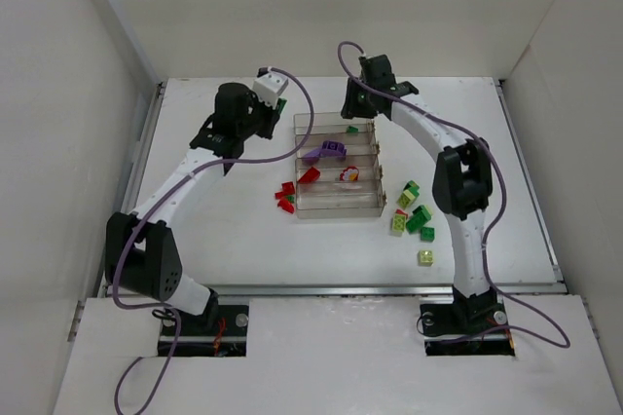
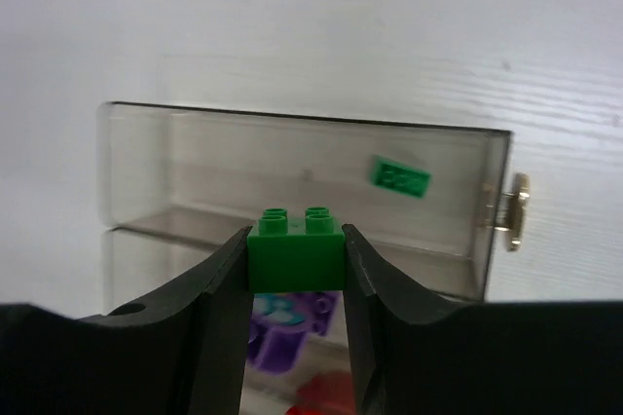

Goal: Sort the legos into containers by color

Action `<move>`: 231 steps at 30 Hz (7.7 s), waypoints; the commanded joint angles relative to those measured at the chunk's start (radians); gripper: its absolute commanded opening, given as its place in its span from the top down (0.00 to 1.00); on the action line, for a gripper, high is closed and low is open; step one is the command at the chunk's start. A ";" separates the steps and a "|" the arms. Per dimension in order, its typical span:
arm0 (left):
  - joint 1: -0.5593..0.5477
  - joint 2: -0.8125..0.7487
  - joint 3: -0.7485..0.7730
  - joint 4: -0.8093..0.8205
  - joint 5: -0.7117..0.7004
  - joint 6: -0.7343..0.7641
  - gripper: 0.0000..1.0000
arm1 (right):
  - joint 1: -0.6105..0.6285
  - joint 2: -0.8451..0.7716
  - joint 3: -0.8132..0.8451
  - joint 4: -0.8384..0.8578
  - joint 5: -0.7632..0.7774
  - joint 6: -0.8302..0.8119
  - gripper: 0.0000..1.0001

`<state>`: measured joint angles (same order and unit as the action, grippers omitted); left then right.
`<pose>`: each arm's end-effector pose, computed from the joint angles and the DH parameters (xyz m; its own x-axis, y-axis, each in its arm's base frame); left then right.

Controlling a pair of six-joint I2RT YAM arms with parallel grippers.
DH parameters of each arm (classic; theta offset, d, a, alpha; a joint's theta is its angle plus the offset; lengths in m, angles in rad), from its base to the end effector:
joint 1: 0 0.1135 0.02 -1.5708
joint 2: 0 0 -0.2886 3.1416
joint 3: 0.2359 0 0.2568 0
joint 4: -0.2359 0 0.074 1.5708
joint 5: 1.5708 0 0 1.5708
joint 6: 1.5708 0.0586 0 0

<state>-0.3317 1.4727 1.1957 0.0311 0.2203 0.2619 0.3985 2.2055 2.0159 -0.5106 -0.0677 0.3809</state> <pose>0.3509 -0.1344 0.3582 -0.0881 0.2976 -0.9506 0.5601 0.8040 0.1998 0.5044 0.2167 0.2724 -0.7130 0.1023 -0.6937 -0.1829 0.9280 0.3247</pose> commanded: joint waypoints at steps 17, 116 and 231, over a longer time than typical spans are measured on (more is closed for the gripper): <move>-0.003 0.449 0.367 -0.042 0.214 0.233 1.00 | -0.009 0.022 0.073 -0.083 -0.018 -0.060 0.01; -0.061 0.164 -0.148 -0.663 0.427 1.295 1.00 | -0.063 -0.719 -0.720 -0.101 0.181 0.116 0.01; -0.086 0.333 0.182 -0.444 0.395 0.714 0.28 | -0.072 -0.609 -0.677 -0.066 0.174 0.047 0.00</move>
<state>-0.4240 1.8210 1.3823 -0.3985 0.6136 0.9707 0.3336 1.6310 1.3415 -0.5980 0.0875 0.4404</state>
